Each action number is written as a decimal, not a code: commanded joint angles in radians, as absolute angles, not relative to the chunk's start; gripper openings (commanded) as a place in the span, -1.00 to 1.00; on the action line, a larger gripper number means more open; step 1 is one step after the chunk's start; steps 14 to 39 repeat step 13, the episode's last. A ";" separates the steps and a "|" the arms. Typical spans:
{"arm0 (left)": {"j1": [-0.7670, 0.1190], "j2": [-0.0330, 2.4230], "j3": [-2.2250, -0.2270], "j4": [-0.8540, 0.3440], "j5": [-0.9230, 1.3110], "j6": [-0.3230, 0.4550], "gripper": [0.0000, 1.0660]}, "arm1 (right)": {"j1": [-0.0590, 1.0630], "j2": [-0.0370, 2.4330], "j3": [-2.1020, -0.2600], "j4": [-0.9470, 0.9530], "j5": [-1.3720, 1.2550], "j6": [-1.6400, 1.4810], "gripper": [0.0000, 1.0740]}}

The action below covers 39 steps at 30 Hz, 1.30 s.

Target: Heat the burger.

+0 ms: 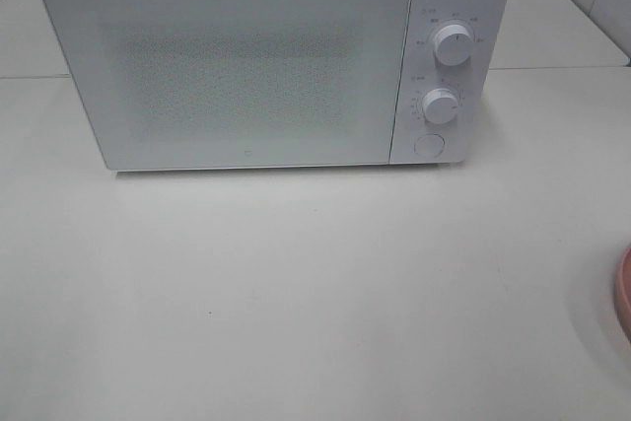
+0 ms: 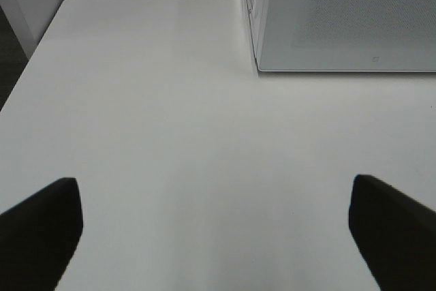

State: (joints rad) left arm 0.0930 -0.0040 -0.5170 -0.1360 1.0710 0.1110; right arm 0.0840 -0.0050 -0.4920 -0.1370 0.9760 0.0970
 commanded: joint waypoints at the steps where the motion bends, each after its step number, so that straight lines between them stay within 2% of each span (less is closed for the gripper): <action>1: 0.096 -0.011 -0.522 -0.148 1.068 0.107 0.85 | 0.078 -0.034 -0.493 -0.138 0.963 0.101 0.42; 39: 0.096 -0.025 -0.522 -0.148 1.066 0.107 0.83 | 0.079 -0.031 -0.493 -0.138 0.963 0.101 0.42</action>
